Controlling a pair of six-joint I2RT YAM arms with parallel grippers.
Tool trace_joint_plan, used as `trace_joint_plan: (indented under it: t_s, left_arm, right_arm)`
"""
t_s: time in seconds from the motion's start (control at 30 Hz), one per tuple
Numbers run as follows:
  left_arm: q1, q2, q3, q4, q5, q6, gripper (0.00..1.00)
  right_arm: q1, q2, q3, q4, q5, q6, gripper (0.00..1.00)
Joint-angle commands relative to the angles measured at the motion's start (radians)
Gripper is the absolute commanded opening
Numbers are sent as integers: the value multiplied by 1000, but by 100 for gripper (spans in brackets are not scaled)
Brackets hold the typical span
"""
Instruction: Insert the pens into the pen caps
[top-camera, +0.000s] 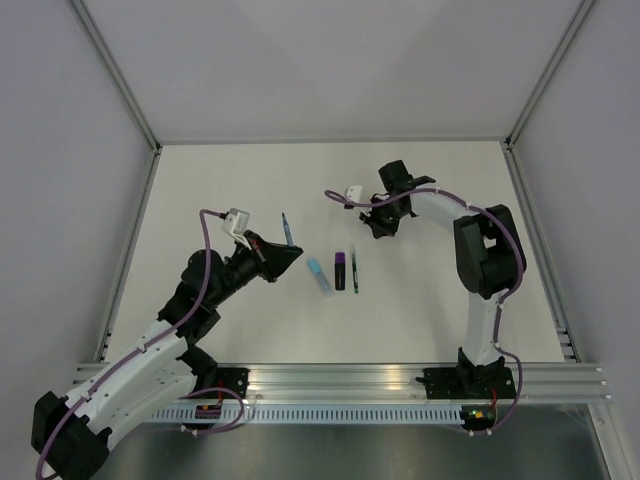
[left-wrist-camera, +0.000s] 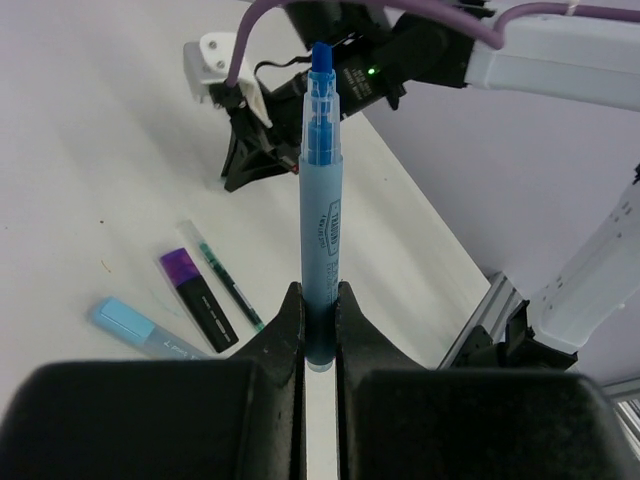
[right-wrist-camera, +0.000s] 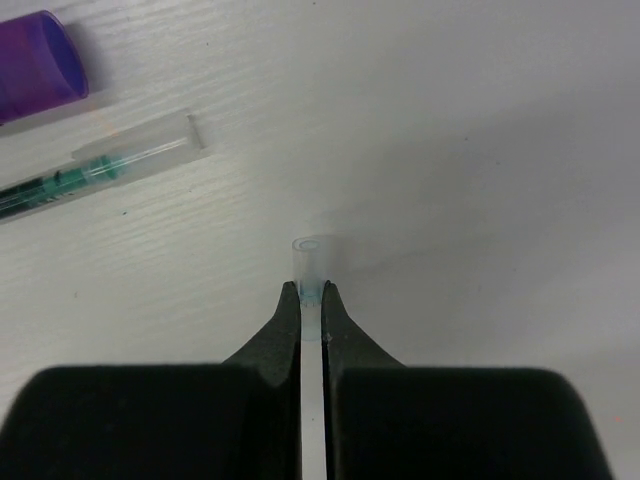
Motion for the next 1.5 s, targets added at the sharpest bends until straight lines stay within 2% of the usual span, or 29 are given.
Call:
trace_joint_plan:
  t_s: [0.0,0.13,0.2,0.23,0.27,0.3,0.37,0.4,0.53,0.67,0.73,0.77,0.8,0.87,0.97,1.2,1.47]
  left_arm:
    - [-3,23,26,17,-18,41,2]
    - [-3,46,30,33,19,52,2]
    - [-3,59,38,36,44,55,2]
    - [-3,62,41,37,51,60,2]
    - [-3,62,46,36,62,63,2]
    - [-3,62,47,40,68,66,2]
    - [-3,62,47,50,100,74,2]
    - [-2,60,47,56,111,77,2]
    - [-5,73,44,123,202,74,2]
    - [-8,109,41,227,372,37,2]
    - [-18,123,43,254,404,35,2]
    - [-29,129,44,264,415,41,2]
    - [-34,129,43,266,415,49,2]
    - [-40,128,40,284,430,52,2]
    - [-43,123,35,309,458,52,2]
    - [-48,146,44,309,473,51,2]
    - [-48,155,47,309,478,46,2]
  right_arm:
    - [-1,-161,-20,122,-23,112,0]
    - [1,-305,-35,288,-75,250,0]
    - [4,-410,-60,366,-153,349,0]
    - [5,-488,-109,502,-173,409,0]
    - [7,-528,-147,587,-199,539,0]
    - [9,-568,-222,770,-206,598,0]
    - [13,-664,-276,924,-212,726,0]
    - [15,-688,-305,1042,-192,877,0]
    - [44,-780,-304,1120,-163,1186,0]
    - [120,-824,-345,1167,-114,1420,0]
    - [133,-858,-440,1321,-126,1524,0]
    - [143,-870,-489,1398,-117,1639,0]
    - [151,-893,-578,1537,-102,1687,0]
    - [168,-907,-647,1636,-62,1779,0]
    - [197,-906,-744,1751,-48,1827,0]
    - [254,-846,-796,1915,-51,1873,0]
    - [324,-803,-810,1963,-42,1852,0]
